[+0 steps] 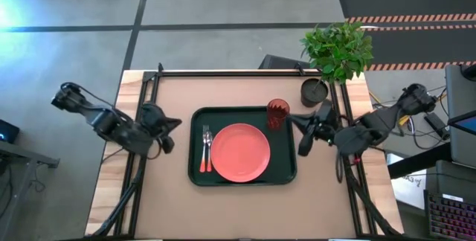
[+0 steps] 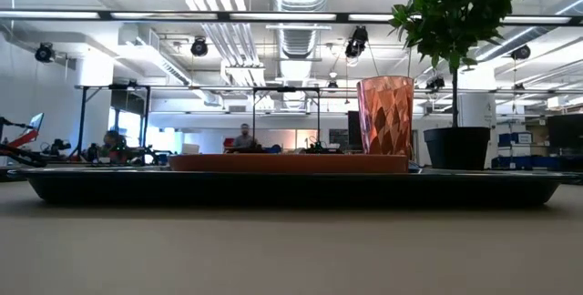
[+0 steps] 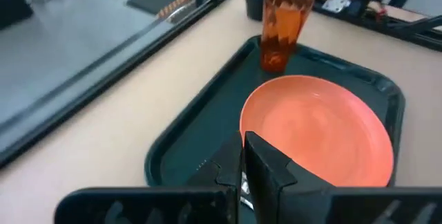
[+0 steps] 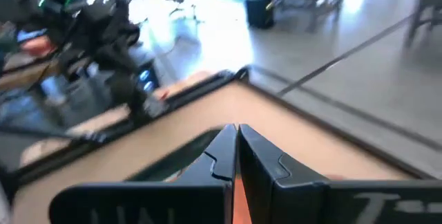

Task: Pick and place plate/cup/fork/spoon on tray
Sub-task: Return to Home Position

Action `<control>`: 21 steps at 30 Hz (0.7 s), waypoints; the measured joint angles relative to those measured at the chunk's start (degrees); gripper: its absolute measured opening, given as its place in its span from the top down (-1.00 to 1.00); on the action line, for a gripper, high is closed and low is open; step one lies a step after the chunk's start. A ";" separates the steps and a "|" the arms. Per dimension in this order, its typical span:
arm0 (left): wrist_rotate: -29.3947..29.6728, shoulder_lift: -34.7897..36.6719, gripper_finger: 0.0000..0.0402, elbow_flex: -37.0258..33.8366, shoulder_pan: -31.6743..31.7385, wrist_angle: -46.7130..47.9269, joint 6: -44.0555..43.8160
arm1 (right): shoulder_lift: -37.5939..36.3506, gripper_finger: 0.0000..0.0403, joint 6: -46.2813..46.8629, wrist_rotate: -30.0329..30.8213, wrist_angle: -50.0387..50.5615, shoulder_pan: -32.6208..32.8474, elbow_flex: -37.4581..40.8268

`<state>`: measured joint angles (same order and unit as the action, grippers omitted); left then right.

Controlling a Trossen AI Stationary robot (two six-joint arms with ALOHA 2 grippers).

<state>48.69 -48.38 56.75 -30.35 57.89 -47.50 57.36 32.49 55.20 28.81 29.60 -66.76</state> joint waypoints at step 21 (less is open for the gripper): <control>-3.24 9.35 1.00 -2.01 0.00 -9.64 25.66 | 1.84 0.96 -35.01 -59.77 6.25 -1.67 -17.17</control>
<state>45.45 -39.03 54.74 -30.35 48.25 -21.84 59.20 -2.52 -4.57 35.06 27.93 -83.93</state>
